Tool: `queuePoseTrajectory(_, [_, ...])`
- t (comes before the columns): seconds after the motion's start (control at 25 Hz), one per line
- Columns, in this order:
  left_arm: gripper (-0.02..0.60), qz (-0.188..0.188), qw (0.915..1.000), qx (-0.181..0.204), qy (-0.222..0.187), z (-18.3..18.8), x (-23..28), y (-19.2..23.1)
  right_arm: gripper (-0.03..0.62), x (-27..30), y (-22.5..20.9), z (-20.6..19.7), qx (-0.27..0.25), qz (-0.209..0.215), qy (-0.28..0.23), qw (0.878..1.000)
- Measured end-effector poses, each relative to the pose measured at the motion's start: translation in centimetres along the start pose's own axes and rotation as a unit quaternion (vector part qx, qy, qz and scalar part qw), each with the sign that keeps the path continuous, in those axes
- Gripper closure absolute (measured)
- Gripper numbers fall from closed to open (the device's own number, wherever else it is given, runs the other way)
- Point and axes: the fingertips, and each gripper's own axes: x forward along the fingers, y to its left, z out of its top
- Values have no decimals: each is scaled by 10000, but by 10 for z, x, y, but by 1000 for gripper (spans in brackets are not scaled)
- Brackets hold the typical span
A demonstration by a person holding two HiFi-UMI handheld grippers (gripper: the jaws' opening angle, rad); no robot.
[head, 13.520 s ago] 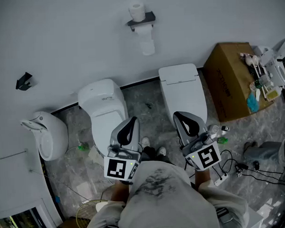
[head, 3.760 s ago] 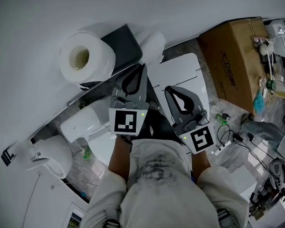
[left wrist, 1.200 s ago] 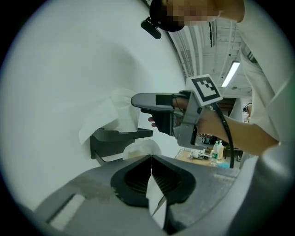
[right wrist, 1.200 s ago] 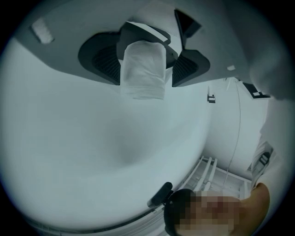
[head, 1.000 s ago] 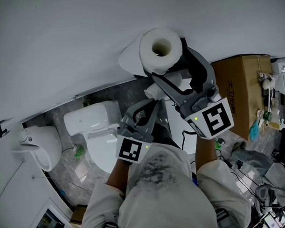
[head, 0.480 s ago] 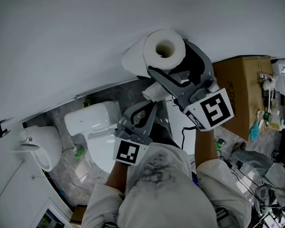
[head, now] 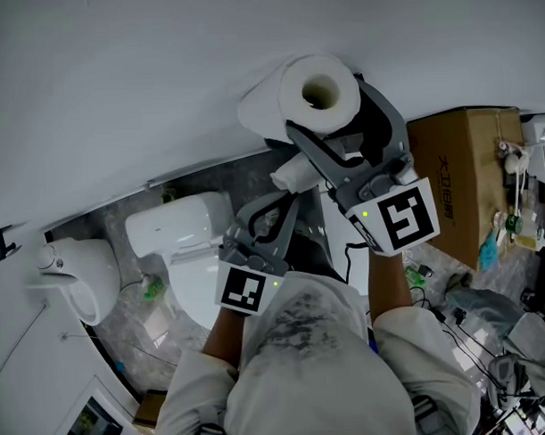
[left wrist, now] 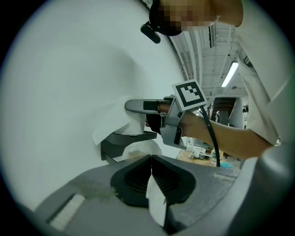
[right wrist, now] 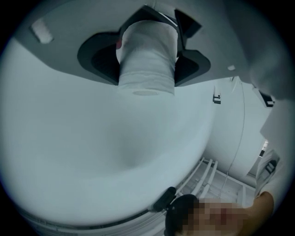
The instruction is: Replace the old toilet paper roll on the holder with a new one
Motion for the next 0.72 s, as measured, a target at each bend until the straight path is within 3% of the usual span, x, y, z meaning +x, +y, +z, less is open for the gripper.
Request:
queuePoseTrajectory(0.48, [574,-20,9999,-99,77,-2,-3,-1,229,-43,-16,4,-126,-572,-214,9981])
queuePoseTrajectory(0.72, [574,-114,9999,61,78,-2,-5,-5,229,-67,-17,2,-135,-927,-307,9951])
